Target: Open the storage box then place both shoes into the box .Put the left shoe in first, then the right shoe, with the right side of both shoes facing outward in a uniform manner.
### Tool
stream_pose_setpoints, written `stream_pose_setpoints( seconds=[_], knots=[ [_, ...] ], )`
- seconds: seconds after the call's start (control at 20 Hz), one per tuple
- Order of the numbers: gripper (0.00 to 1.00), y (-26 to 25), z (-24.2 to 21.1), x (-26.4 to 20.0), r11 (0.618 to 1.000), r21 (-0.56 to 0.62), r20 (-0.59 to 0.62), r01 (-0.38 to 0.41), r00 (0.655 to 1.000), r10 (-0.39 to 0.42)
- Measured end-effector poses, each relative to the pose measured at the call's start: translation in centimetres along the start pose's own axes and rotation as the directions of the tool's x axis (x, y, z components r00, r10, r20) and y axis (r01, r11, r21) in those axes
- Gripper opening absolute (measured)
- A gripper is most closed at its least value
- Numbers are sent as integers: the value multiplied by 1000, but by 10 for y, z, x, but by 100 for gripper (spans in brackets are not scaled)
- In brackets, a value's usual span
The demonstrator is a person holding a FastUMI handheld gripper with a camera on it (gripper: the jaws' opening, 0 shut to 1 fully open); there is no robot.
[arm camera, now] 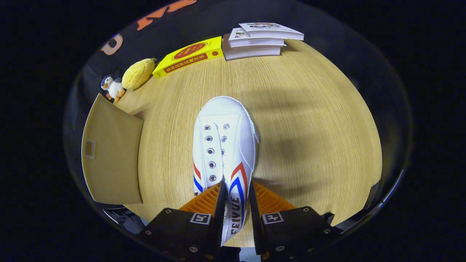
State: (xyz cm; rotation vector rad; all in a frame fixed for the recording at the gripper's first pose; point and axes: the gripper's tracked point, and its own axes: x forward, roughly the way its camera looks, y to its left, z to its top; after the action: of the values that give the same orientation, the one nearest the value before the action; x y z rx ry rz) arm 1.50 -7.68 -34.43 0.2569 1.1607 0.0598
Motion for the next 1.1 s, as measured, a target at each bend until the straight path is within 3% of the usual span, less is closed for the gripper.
stream_pose_setpoints(
  seconds=[0.15, 0.2, 0.3, 0.5, 0.8, 1.1],
  knots=[
    [25, -5, 3, -1, 1000, -7, 53, -2, 999, 3],
    [11, -7, 4, -1, 999, 37, 60, -10, 998, 8],
    [0, -5, 4, -2, 988, 142, 76, -59, 996, 49],
    [0, 14, 14, -14, 953, 255, 141, -162, 982, 129],
    [0, 58, 44, -66, 957, 199, 232, -209, 959, 161],
    [0, 132, 63, -122, 967, 107, 284, -230, 939, 192]
  ],
)
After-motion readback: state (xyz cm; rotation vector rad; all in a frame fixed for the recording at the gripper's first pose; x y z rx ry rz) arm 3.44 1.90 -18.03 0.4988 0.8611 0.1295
